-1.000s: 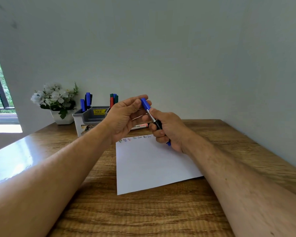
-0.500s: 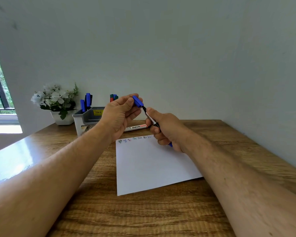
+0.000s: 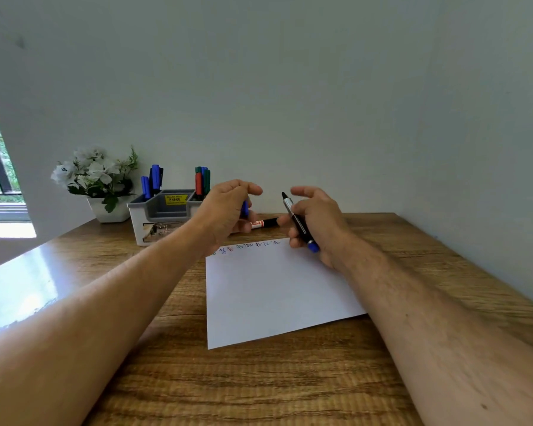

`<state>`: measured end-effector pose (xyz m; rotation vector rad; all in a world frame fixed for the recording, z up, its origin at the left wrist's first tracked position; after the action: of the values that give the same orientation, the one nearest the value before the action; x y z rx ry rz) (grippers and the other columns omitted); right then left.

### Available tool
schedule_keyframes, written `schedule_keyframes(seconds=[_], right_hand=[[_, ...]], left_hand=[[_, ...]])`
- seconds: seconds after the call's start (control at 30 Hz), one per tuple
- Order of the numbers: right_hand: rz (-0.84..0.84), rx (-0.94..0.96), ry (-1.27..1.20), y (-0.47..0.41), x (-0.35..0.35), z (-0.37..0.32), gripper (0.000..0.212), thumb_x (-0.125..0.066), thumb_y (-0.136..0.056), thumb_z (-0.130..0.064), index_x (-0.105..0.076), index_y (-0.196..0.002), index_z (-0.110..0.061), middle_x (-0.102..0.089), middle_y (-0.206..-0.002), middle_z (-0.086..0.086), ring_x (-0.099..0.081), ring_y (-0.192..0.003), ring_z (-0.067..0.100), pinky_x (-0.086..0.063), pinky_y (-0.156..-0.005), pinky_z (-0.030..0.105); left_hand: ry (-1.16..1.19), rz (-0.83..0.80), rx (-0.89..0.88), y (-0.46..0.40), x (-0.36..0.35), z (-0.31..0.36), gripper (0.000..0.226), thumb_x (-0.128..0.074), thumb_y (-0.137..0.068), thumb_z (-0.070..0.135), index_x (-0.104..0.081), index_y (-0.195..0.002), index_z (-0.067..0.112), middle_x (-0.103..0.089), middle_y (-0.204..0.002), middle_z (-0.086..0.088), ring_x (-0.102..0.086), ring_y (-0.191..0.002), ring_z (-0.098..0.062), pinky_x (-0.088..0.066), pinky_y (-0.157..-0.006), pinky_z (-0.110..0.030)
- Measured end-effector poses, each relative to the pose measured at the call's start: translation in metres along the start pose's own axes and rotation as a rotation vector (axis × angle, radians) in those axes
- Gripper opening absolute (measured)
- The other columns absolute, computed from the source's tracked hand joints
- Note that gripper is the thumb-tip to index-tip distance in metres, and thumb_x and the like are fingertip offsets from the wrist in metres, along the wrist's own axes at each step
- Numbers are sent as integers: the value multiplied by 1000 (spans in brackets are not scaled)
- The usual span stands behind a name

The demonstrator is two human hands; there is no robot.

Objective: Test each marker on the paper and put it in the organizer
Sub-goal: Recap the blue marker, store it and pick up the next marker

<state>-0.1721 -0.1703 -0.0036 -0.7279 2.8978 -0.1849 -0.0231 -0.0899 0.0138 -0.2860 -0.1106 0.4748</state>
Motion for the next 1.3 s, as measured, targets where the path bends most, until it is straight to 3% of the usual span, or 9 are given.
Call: schedule_keyframes(seconds=[0.1,0.17,0.27,0.4,0.47,0.6,0.83,0.97,1.3], right_hand=[[8,19,-26,-1,4,0,34,-37,-98,-2,-67,-103,-15,-71,-83,16,-62,-43,17,-51,-41,27],[15,-8,-63,-2,5,1,39,-31,-96,-2,-69,-101,-12,-73,-84,16,-66,-47,20,-52,-40,26],[8,-28,-60,-3,6,4,35,-35,-93,-1,-65,-105,-13,-78,-79,12,-72,-57,23,-52,-42,27],[-10,-1,13,-3,7,8,15,-56,-91,-6,-61,-101,-14,-77,-74,7,-72,-57,21,-51,-42,27],[21,7,49,-3,9,9,10,-60,-94,-19,-65,-97,-11,-73,-62,5,-61,-43,17,-45,-39,23],[105,47,119,-5,16,9,32,-65,-93,-41,-76,-82,-12,-54,-47,-2,-40,-35,8,-32,-37,18],[80,96,306,0,20,17,23,-70,-92,-28,-70,-84,-7,-69,-65,8,-62,-45,16,-47,-42,26],[72,64,343,-1,20,20,14,-70,-88,-17,-68,-90,-3,-68,-66,11,-61,-45,17,-48,-42,26],[42,94,504,-4,16,24,19,-66,-93,-24,-71,-93,-6,-70,-71,8,-57,-45,10,-43,-41,20]], left_hand=[[-310,-86,23,-1,-6,-5,35,-31,-91,0,-61,-86,17,-44,-61,0,-40,-49,-14,-32,-45,-25],[-520,-133,2,0,-8,-7,29,-39,-86,1,-60,-82,21,-47,-62,1,-41,-54,-15,-31,-49,-25],[-831,-160,-131,5,-9,-7,6,-56,-75,24,-60,-78,28,-53,-67,9,-49,-60,-11,-35,-51,-24],[-1109,-170,-210,5,-6,-7,31,-69,-63,59,-59,-77,34,-57,-74,14,-54,-68,-7,-39,-55,-25],[-1171,-210,-164,4,-7,-10,41,-73,-59,68,-60,-81,37,-58,-82,15,-55,-74,-6,-45,-61,-27],[-1255,-317,-127,4,-10,-16,42,-75,-63,67,-60,-92,40,-58,-92,13,-55,-79,-7,-50,-74,-32],[-1230,-373,-155,5,-12,-16,34,-75,-72,60,-67,-100,43,-51,-84,18,-50,-75,-2,-43,-69,-29],[-1223,-383,-144,3,-13,-19,33,-74,-74,59,-69,-102,42,-49,-80,20,-51,-76,-2,-42,-71,-29],[-1217,-375,-150,0,-11,-23,33,-73,-74,59,-71,-101,41,-49,-76,18,-48,-69,-1,-35,-59,-22]])
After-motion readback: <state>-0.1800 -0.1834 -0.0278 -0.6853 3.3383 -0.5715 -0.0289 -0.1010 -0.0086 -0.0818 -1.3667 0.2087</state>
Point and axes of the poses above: each hand's wrist, its own y-axis away from the middle knuckle, its own x-axis out of the back of the hand, z = x × y, the point moved 3 cm from there along -y, towards the middle knuckle
